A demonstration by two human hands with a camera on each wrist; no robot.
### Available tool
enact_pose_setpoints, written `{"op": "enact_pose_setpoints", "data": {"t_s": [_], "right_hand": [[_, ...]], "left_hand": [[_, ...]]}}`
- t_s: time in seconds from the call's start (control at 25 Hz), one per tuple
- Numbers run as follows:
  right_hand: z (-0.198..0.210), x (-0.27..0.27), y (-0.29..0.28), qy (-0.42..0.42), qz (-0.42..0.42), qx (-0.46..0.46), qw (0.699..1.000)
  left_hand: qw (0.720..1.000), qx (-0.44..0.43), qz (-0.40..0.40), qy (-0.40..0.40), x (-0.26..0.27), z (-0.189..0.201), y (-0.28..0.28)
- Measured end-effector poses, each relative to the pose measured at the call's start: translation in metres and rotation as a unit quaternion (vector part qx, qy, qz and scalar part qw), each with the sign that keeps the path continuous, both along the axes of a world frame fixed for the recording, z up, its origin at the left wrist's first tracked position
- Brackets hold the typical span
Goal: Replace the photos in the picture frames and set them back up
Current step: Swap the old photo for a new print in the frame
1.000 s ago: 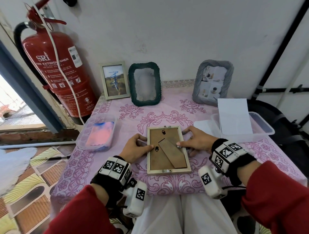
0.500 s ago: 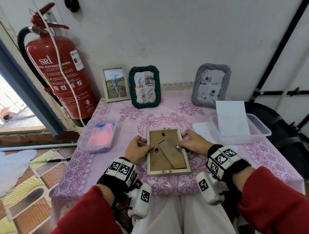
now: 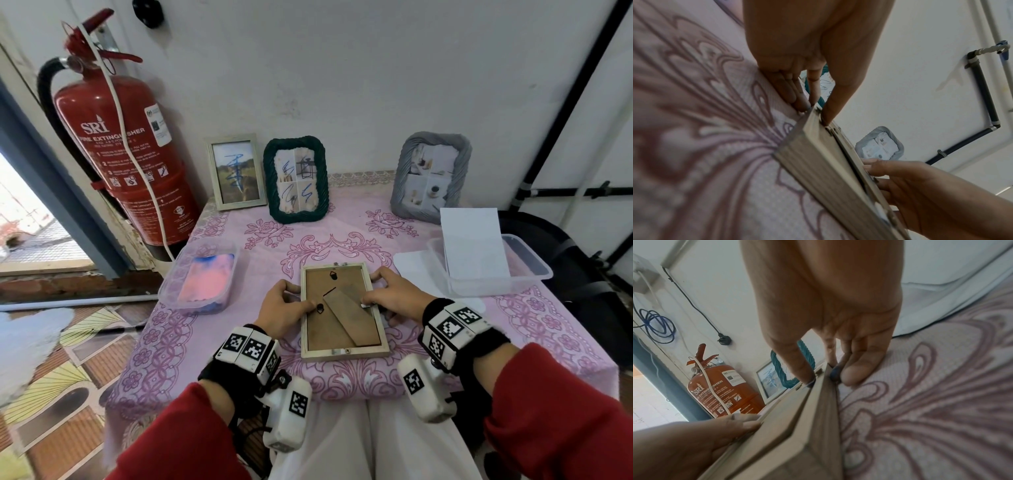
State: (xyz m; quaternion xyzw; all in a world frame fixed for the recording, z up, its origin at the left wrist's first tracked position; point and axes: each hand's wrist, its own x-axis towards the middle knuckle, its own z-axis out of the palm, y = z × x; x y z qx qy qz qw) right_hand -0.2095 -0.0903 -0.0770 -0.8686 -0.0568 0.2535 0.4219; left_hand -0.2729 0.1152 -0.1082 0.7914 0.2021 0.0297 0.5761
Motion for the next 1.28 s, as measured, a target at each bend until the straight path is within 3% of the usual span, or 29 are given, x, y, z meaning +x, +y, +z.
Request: {"op": "enact_pose_setpoints", "data": {"t_s": [0.28, 0.44, 0.76, 0.92, 0.96, 1.04, 1.16, 1.28], "right_hand": [[0.003, -0.004, -0.001, 0.011, 0.012, 0.001, 1.0], [0.013, -0.007, -0.009, 0.05, 0.05, 0.028, 0.997], [0.012, -0.01, -0.009, 0.021, 0.06, 0.023, 0.998], [0.016, -0.004, -0.009, 0.045, 0.082, -0.006, 0.996], [0.019, -0.001, -0.008, 0.036, 0.085, -0.027, 0.995], [0.021, 0.007, -0.002, -0.079, 0.089, -0.106, 0.987], [0.023, 0.016, 0.013, -0.261, 0.131, -0.164, 0.942], [0.027, 0.023, 0.029, -0.269, 0.219, -0.203, 0.916]], "left_hand": [[0.996, -0.078, -0.005, 0.032, -0.007, 0.016, -0.004], [0.99, -0.101, -0.089, 0.044, -0.019, 0.019, 0.002], [0.972, 0.091, -0.207, 0.056, -0.035, 0.016, 0.01], [0.961, 0.135, -0.232, 0.063, -0.038, 0.018, 0.006], [0.96, 0.144, -0.232, 0.063, -0.038, 0.018, 0.005], [0.96, 0.157, -0.225, 0.058, -0.038, 0.016, 0.004], [0.962, 0.154, -0.218, 0.057, -0.038, 0.014, 0.004], [0.959, 0.175, -0.212, 0.064, -0.036, 0.014, 0.004]]}}
